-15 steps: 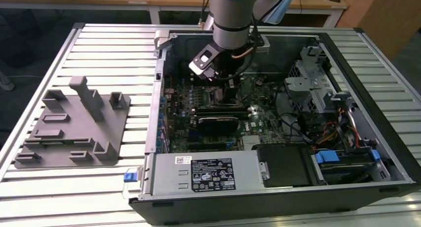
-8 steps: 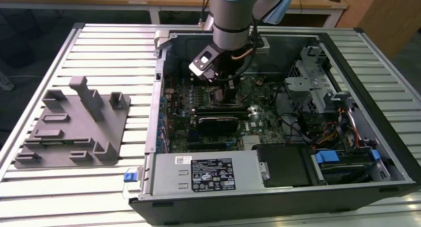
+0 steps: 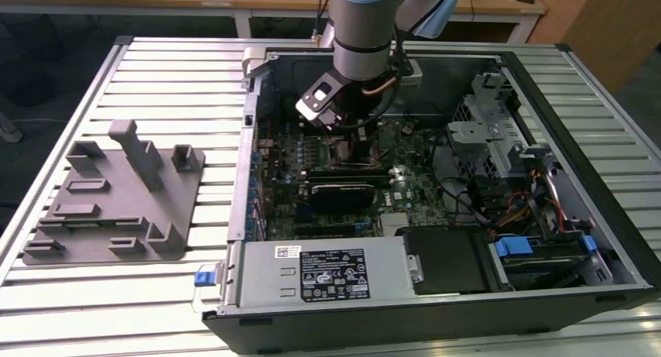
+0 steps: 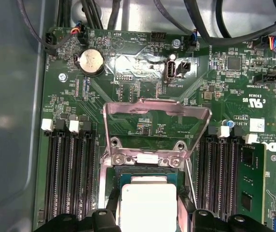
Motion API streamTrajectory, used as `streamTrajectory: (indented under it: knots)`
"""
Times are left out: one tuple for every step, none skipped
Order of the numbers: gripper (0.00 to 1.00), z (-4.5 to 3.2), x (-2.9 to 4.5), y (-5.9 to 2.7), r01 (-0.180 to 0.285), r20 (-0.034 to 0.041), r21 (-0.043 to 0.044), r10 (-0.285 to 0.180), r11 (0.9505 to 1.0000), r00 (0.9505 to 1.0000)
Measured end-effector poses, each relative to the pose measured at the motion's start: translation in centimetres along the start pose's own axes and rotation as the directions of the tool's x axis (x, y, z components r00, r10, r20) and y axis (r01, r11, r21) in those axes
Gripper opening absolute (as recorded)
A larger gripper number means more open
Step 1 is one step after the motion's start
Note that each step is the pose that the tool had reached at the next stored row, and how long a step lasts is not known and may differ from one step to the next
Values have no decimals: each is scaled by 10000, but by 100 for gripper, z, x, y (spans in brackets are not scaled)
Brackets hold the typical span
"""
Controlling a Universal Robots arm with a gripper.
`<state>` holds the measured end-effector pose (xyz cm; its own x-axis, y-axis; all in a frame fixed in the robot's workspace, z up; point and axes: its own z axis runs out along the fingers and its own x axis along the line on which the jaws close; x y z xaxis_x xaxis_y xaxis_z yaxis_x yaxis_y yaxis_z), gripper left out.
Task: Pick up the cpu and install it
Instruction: 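Place the cpu into insertion slot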
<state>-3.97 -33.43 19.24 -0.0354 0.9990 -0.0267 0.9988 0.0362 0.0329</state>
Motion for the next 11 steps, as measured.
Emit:
streamTrajectory:
  knots:
    - [54, 3, 0, 0, -2, 0, 0, 2, 10000, 10000]
    - [54, 7, 0, -1, -6, 3, 3, 6, 10000, 10000]
    - [54, 11, -1, -2, -10, 6, 5, 10, 10000, 10000]
    - [54, 13, -1, -2, -19, 9, 6, 19, 10000, 10000]
    - [54, 15, -1, -2, -33, 9, 7, 33, 10000, 10000]
    - [54, 17, -1, -2, -46, 8, 6, 46, 10000, 10000]
    - [54, 19, 0, -2, -62, 6, 5, 62, 10000, 10000]
    - [54, 20, 0, -2, -85, 4, 4, 85, 10000, 10000]
    - [54, 20, 0, -2, -112, 5, 5, 112, 9999, 9999]
    - [54, 20, 0, -2, -137, 7, 6, 137, 9999, 9999]
    - [54, 20, 0, -2, -155, 8, 6, 155, 9999, 9999]
